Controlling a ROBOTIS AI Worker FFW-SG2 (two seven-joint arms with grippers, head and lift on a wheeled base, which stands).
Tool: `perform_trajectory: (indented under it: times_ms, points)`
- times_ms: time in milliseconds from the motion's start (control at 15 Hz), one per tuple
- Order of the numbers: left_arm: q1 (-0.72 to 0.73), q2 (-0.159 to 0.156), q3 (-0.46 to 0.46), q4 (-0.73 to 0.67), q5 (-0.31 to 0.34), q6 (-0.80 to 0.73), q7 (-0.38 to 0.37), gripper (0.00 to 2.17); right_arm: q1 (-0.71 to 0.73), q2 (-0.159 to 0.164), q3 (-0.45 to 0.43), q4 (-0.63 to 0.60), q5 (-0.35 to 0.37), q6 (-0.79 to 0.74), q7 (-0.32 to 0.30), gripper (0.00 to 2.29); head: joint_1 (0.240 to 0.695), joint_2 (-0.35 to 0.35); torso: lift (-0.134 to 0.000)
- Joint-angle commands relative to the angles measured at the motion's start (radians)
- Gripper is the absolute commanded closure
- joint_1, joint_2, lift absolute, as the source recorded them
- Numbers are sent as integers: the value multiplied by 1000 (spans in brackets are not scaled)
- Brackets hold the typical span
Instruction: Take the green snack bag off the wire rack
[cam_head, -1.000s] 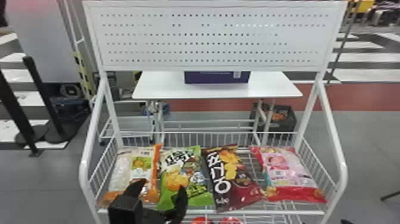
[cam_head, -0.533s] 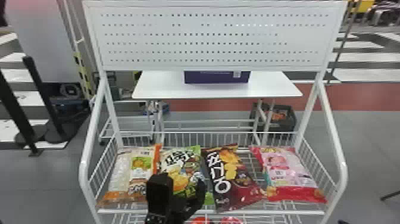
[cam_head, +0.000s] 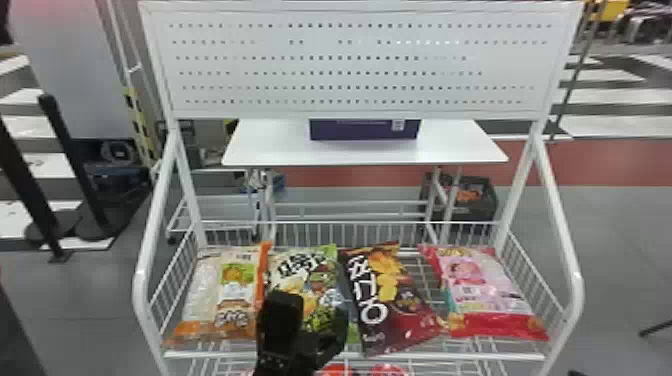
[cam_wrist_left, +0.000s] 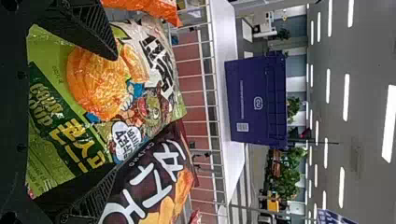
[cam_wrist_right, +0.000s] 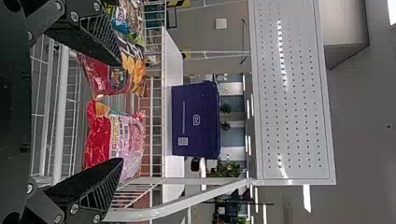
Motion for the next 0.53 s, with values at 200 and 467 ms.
perform_trajectory:
  times_ms: [200,467]
  points:
    - [-10,0,1,14,-1,26,-5,259,-4,-2,0,5,-3,3,0,171,499,0,0]
    - [-10,1,7,14,2,72,2,1055,-7,-2,0,5,-4,3,0,171,499,0,0]
